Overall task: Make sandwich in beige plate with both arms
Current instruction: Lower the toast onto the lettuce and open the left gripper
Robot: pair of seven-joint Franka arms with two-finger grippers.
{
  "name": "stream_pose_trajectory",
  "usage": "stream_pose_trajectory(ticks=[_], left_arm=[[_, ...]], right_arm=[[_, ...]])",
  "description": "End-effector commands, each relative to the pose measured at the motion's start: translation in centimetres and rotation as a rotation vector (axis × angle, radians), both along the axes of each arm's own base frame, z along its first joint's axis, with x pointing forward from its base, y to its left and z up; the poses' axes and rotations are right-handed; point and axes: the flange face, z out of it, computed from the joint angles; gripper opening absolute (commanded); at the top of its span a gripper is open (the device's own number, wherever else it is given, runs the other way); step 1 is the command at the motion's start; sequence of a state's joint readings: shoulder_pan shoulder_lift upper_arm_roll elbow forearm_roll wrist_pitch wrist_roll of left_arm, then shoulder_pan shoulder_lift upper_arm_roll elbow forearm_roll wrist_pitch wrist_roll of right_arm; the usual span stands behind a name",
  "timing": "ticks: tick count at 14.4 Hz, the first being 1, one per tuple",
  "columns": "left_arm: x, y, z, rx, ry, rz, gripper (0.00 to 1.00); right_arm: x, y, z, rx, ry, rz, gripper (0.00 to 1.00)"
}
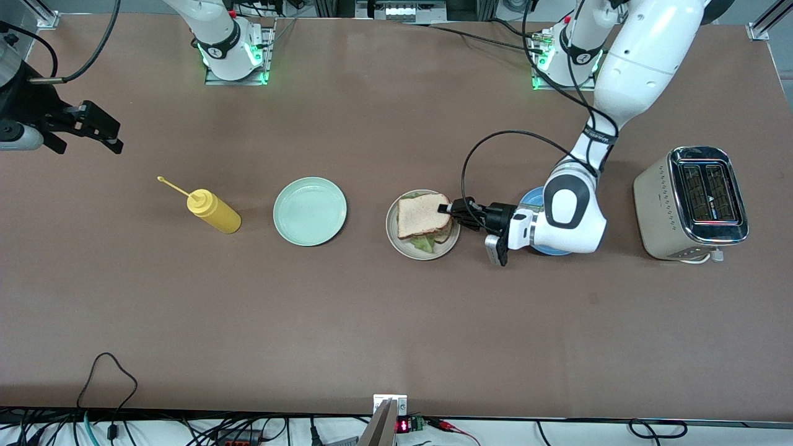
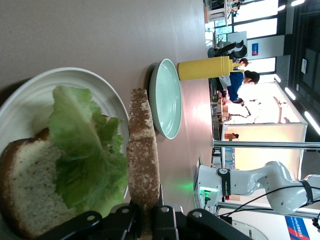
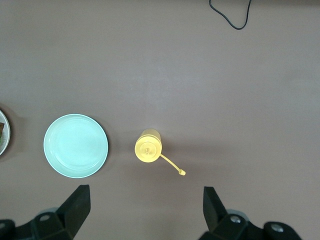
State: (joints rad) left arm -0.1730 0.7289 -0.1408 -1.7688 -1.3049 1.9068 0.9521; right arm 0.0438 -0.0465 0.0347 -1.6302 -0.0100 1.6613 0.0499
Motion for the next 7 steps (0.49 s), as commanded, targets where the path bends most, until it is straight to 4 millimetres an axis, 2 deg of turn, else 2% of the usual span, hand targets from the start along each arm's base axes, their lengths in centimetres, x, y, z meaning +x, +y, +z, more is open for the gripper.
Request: stream_pose_trajectory(ticks=[1, 3, 4, 5, 6, 7], left_arm=[[-0.5, -1.2, -1.2, -0.042, -0.039, 0.007, 0.02], [-0.4, -0.9, -1.6, -0.043, -0.046, 0.008, 0.05], [-0.4, -0.3, -1.8, -0.033, -0.046, 0.007, 0.13], [-0.5, 0.0, -2.1, -0.020, -0.046, -0.001, 0.29], [-0.5, 0.3, -2.3, 0.011, -0.067, -0.031, 0.90], [-0.2, 0.7, -2.4, 0.050, -0.109, -0.052, 1.00]], right_arm=[[-0.3, -0.3, 0.8, -0.010, -0.014, -0.004, 1.00], [-0.3, -1.3, 0.8, -0.007, -0.013, -0.013, 1.00], [-0.3, -1.3, 0.8, -0.006, -0.012, -0.012, 1.00], [-0.4, -1.1, 0.9, -0.006, -0.012, -0.009, 1.00], [-0.4, -1.2, 1.0, -0.006, -0.013, -0.007, 1.00], [-0.4, -1.3, 1.0, -0.006, -0.015, -0.007, 1.00]])
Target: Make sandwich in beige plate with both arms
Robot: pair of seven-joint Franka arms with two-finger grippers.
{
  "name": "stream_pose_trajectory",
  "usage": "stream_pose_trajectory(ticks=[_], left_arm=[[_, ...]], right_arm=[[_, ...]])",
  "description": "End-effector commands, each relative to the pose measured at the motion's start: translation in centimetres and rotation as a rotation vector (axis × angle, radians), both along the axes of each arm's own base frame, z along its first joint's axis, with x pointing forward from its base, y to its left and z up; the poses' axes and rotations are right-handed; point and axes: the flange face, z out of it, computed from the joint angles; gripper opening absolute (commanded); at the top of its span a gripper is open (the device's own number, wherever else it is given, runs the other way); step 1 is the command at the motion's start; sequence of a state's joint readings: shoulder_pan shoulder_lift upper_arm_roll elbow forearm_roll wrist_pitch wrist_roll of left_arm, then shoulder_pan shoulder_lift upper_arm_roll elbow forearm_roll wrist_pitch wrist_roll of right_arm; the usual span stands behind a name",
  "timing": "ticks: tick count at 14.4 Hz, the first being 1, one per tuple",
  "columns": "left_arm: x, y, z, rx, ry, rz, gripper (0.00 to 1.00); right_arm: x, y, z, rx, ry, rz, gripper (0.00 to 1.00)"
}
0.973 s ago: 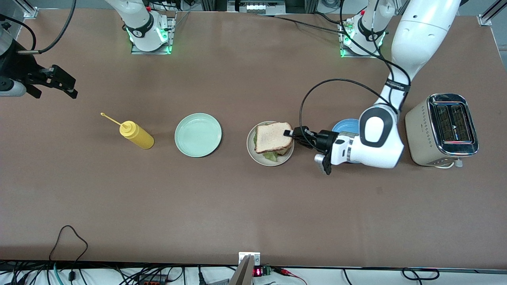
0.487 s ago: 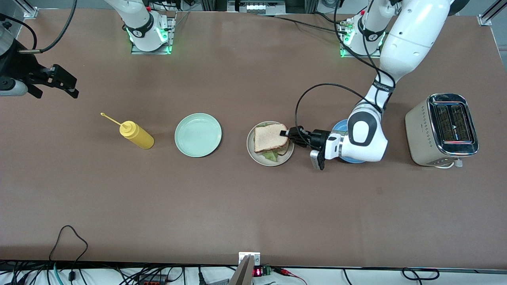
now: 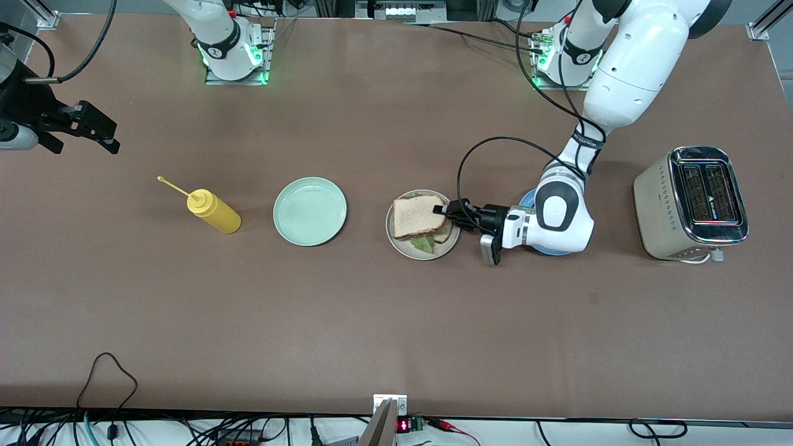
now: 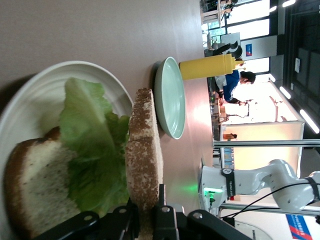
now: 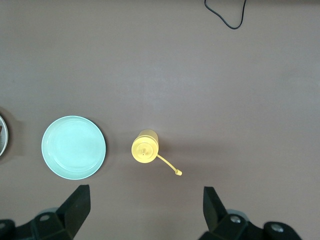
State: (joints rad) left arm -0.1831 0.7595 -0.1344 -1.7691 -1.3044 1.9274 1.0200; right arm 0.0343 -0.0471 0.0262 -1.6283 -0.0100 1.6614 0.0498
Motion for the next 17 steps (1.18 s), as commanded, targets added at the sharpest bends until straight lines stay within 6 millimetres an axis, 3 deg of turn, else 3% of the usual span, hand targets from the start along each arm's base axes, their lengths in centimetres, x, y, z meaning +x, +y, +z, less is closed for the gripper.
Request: stream_pose_trajectory(ticks=[1, 4, 8, 13, 17], left_arm=[[0.4, 0.9, -0.4, 0.057, -0.092, -0.039, 1.00], [1.0, 1.5, 1.0, 0.111, -0.153, -0.110, 1.00], [1.9, 2.2, 5.0, 0.188, -0.214, -0.170, 1.00], [3.3, 4.6, 12.4, 0.446, -0.252, -0.237, 1.00], [2.5, 6.6, 19.0, 0.758, -0.256, -0.339, 1.00]], right_arm=[[-0.5, -0.3, 0.9, -0.005, -0.013, 0.011, 1.00], [-0.5, -0.3, 0.9, -0.005, -0.012, 0.015, 1.00], [-0.4, -0.2, 0.8, -0.004, -0.012, 0.017, 1.00], [-0.3, -0.5, 1.2, -0.008, -0.015, 0.018, 1.00], [0.4, -0.6, 0.0, -0.003, 0.011, 0.012, 1.00]])
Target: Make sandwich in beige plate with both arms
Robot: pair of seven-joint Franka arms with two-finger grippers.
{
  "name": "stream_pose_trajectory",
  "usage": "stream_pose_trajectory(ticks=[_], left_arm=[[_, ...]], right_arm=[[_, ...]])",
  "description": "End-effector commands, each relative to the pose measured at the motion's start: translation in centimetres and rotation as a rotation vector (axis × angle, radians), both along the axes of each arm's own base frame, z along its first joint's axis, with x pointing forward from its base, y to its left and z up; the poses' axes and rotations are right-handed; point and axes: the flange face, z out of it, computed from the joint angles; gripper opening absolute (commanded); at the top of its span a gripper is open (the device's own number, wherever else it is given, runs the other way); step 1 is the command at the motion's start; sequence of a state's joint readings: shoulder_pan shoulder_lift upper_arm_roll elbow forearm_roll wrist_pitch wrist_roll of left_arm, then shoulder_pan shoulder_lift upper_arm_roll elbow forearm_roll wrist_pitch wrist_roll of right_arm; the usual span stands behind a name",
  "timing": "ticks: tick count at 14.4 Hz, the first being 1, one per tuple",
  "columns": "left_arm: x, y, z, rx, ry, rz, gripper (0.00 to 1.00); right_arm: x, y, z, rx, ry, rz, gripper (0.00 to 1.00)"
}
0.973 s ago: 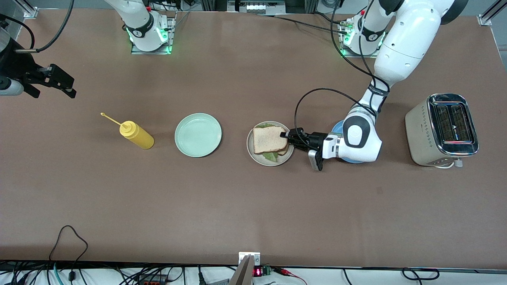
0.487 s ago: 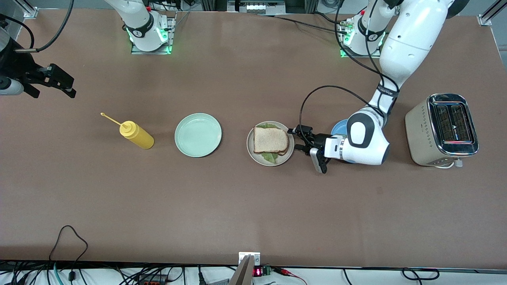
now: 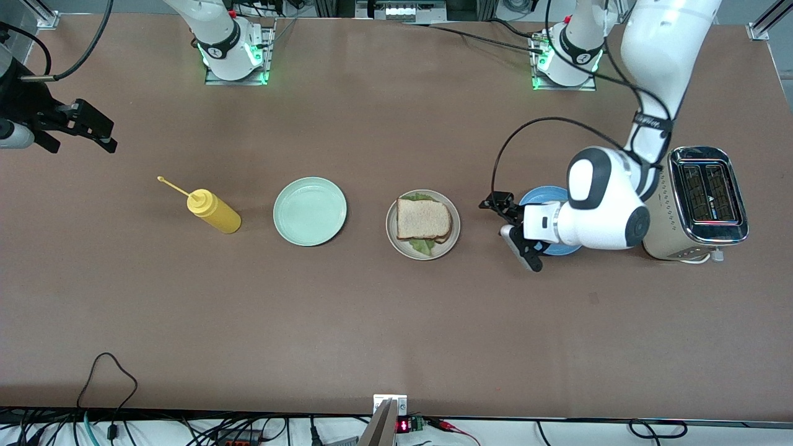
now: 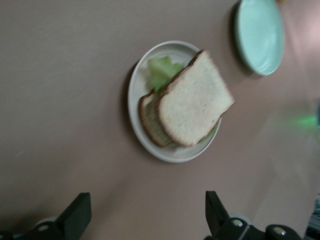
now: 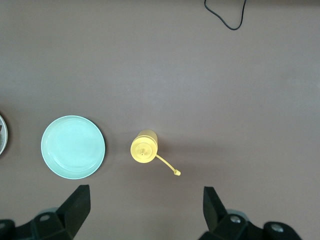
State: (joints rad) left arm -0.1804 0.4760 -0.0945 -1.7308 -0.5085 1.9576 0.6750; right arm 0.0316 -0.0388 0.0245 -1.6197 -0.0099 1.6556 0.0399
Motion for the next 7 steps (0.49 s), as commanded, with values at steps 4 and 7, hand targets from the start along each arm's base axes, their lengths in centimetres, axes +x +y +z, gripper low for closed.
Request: stream_pose_trajectory(ticks=[4, 7], left_arm=[[-2.0, 3.9, 9.8, 0.366, 0.028, -0.080, 1.00], [-2.1, 6.6, 17.7, 0.535, 0.078, -0.078, 1.00]], right_arm=[[0.3, -0.5, 0.2, 0.000, 0.003, 0.001, 1.00], [0.4, -0.7, 0.2, -0.001, 0.001, -0.001, 1.00]])
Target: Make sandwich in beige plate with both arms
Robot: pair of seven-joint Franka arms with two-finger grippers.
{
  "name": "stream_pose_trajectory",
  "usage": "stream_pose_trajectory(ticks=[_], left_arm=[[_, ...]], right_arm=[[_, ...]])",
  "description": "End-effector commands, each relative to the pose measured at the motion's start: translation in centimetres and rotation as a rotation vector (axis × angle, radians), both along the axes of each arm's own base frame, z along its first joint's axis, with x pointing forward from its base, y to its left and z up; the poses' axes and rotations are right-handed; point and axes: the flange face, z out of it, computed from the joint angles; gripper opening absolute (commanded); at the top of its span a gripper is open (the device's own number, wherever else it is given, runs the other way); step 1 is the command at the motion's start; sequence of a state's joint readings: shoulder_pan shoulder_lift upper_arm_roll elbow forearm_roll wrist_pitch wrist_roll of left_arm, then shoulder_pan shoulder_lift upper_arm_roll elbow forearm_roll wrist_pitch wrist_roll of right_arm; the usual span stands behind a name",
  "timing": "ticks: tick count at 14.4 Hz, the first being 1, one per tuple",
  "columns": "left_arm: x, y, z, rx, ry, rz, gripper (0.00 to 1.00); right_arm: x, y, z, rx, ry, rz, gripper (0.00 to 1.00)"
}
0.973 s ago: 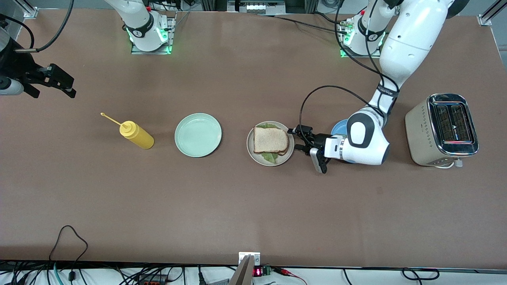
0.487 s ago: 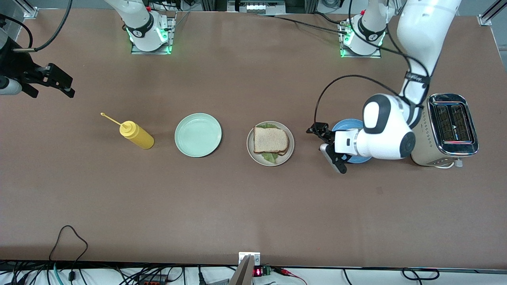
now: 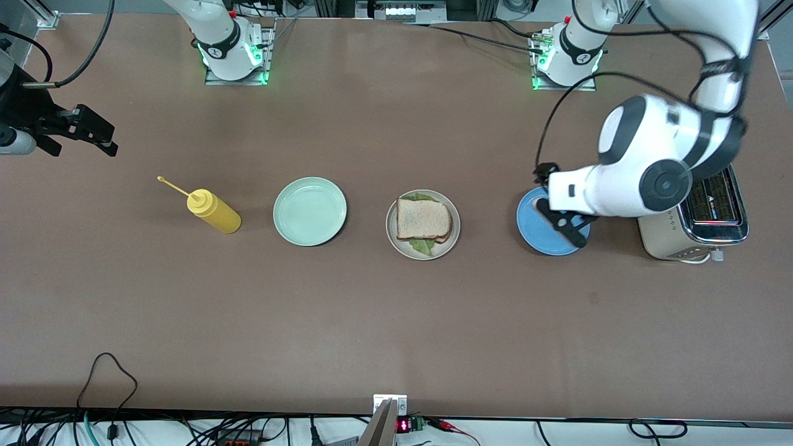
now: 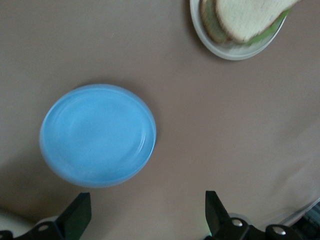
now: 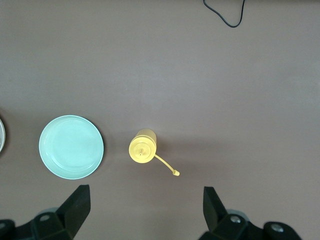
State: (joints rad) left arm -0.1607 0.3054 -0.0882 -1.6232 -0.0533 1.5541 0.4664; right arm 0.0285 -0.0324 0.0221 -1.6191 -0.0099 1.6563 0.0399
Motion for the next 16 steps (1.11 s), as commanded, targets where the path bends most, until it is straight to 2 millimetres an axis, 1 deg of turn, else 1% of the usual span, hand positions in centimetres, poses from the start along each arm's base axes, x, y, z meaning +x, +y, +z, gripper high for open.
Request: stream_pose_trajectory(ticks=[1, 3, 5, 6, 7, 8, 9, 12, 14, 16], left_arm=[[0.3, 3.0, 7.7, 0.100, 0.019, 0.054, 1.00], [0.4, 5.4, 10.6, 0.109, 0.009, 0.103, 1.00], [-0.4, 6.5, 12.9, 0.116, -0.035, 0.124, 1.00], [-0.5, 7.3, 13.8, 0.181, -0.071, 0.168, 1.00], [-0.5, 7.8, 14.5, 0.258, -0.119, 0.247, 1.00], [-0.7, 8.6, 14.7, 0.287, -0.150, 0.347, 1.00], [-1.4, 9.4, 15.0, 0.292, -0.188, 0.425, 1.00], [-3.5, 11.8, 15.0, 0.196, -0.309, 0.538, 1.00], [-3.8, 13.4, 15.9, 0.093, -0.330, 0.619, 1.00], [-3.7, 12.9, 16.4, 0.079, -0.346, 0.615, 1.00]], right_arm=[[0.2, -0.4, 0.6, 0.000, -0.007, 0.004, 1.00], [0.2, -0.5, 0.6, -0.004, -0.006, 0.004, 1.00], [0.2, -0.4, 0.6, -0.003, -0.007, 0.004, 1.00], [0.2, -0.4, 0.6, -0.003, -0.006, 0.004, 1.00], [0.1, -0.4, 0.5, -0.003, -0.004, 0.004, 1.00], [0.2, -0.4, 0.5, -0.003, -0.004, 0.003, 1.00], [0.3, -0.4, 0.3, -0.003, -0.001, 0.003, 1.00], [0.3, -0.3, 0.3, -0.001, -0.001, -0.002, 1.00], [0.3, -0.4, 0.3, -0.003, 0.001, 0.004, 1.00], [0.3, -0.5, 0.5, -0.004, -0.004, 0.004, 1.00]])
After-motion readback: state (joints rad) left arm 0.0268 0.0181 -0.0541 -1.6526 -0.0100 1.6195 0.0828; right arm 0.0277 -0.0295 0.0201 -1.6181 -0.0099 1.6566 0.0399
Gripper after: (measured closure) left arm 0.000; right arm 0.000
